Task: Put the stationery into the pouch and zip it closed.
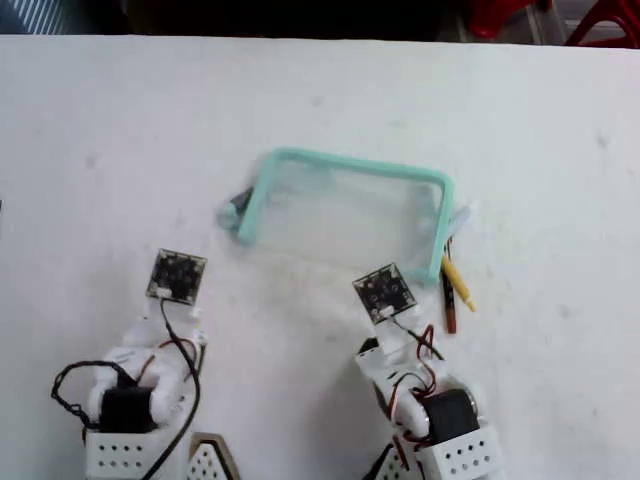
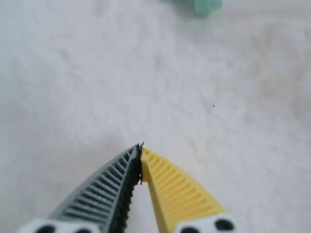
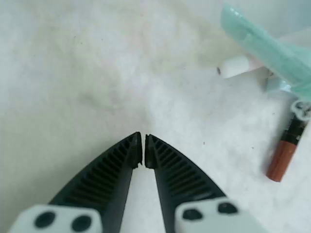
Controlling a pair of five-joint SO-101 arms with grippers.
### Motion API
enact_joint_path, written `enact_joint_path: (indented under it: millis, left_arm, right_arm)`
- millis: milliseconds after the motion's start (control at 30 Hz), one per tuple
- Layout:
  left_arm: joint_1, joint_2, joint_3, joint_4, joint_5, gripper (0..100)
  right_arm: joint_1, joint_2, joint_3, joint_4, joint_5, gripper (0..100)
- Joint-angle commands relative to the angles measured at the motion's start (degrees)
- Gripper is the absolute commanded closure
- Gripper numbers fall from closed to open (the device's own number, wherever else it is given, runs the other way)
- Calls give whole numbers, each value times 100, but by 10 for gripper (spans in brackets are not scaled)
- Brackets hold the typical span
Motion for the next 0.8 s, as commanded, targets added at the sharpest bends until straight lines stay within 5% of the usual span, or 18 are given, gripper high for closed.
enact_joint_path:
  millis: [0, 500, 767]
  left_arm:
    - [-92, -75, -765, -35, -44, 976]
    - [-75, -75, -818, -70, -53, 976]
    - [-66, -75, -844, -1319, 0, 976]
  right_arm:
    - [-31, -31, 53, 13, -62, 978]
    - [-40, -31, 53, 13, -70, 978]
    - [-40, -31, 53, 13, -62, 975]
